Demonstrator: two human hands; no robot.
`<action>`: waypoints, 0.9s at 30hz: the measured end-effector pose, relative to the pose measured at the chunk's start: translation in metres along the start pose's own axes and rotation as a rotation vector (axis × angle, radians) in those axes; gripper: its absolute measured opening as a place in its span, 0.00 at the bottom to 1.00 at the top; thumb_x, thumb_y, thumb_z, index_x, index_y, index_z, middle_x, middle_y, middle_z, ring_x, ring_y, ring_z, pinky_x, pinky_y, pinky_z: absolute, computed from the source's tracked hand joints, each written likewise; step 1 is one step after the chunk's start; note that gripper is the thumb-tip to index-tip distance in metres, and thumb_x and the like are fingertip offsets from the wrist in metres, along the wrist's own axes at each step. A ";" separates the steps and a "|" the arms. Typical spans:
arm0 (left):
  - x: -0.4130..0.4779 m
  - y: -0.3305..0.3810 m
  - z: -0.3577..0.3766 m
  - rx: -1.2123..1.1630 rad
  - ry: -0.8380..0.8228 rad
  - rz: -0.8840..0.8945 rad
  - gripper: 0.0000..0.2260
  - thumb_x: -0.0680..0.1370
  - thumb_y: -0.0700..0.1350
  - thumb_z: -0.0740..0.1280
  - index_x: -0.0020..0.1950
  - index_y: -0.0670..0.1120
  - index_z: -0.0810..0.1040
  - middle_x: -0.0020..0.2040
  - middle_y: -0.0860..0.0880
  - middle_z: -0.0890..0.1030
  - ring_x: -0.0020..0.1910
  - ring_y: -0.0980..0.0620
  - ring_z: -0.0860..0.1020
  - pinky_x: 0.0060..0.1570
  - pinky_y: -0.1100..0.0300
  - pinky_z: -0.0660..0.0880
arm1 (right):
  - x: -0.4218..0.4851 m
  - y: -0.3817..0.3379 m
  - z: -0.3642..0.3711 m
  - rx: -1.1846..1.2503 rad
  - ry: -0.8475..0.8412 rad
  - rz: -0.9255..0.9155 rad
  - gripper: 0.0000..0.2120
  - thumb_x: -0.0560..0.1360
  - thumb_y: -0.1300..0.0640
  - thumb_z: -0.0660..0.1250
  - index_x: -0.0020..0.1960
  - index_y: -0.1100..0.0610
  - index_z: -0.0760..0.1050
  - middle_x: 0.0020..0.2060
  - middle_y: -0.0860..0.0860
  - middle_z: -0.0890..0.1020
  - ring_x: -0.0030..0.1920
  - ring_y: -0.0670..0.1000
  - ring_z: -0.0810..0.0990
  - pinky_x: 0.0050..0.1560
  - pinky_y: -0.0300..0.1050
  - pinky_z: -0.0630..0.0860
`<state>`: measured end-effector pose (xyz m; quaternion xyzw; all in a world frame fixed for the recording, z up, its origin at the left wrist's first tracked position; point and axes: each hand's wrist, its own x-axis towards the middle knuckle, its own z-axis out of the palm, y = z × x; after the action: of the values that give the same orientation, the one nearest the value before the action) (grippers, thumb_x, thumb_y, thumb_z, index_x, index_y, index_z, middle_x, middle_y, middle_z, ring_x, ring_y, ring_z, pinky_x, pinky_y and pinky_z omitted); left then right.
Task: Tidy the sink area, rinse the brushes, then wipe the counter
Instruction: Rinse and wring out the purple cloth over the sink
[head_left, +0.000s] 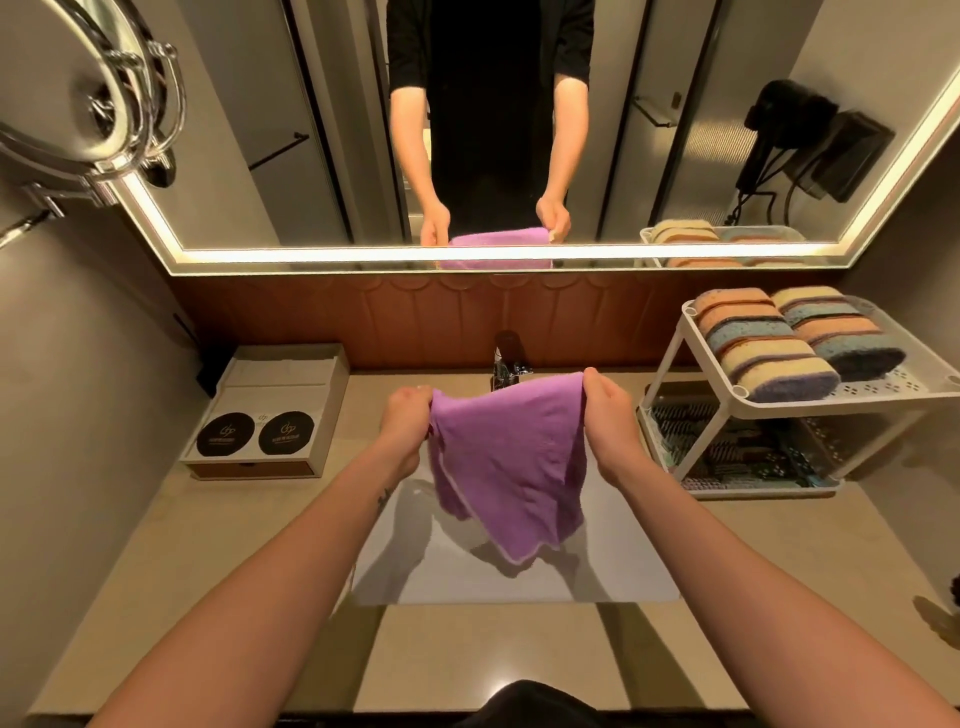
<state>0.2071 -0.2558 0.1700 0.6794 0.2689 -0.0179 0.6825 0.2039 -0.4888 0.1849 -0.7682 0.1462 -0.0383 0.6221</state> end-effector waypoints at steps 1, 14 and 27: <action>-0.001 0.007 -0.003 0.017 0.017 0.045 0.09 0.73 0.42 0.64 0.47 0.40 0.80 0.40 0.43 0.79 0.41 0.47 0.75 0.39 0.57 0.70 | 0.003 0.003 -0.002 -0.004 0.020 0.004 0.23 0.84 0.47 0.54 0.50 0.64 0.78 0.42 0.57 0.81 0.44 0.51 0.77 0.46 0.49 0.75; 0.005 0.027 -0.037 0.411 0.021 0.174 0.18 0.74 0.37 0.71 0.63 0.43 0.73 0.50 0.49 0.78 0.44 0.55 0.76 0.38 0.62 0.72 | 0.001 0.025 -0.024 -0.186 0.004 0.012 0.14 0.81 0.48 0.65 0.48 0.60 0.76 0.41 0.53 0.78 0.41 0.50 0.74 0.38 0.44 0.71; 0.000 0.020 -0.044 0.627 -0.011 0.378 0.18 0.74 0.35 0.74 0.63 0.45 0.79 0.54 0.47 0.79 0.52 0.50 0.79 0.44 0.64 0.76 | 0.003 0.020 -0.022 -0.102 0.057 -0.046 0.15 0.81 0.46 0.64 0.49 0.58 0.76 0.41 0.55 0.80 0.42 0.51 0.77 0.43 0.49 0.76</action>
<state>0.1996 -0.2126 0.1914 0.8931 0.1165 0.0234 0.4340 0.1981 -0.5135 0.1705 -0.8006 0.1478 -0.0670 0.5768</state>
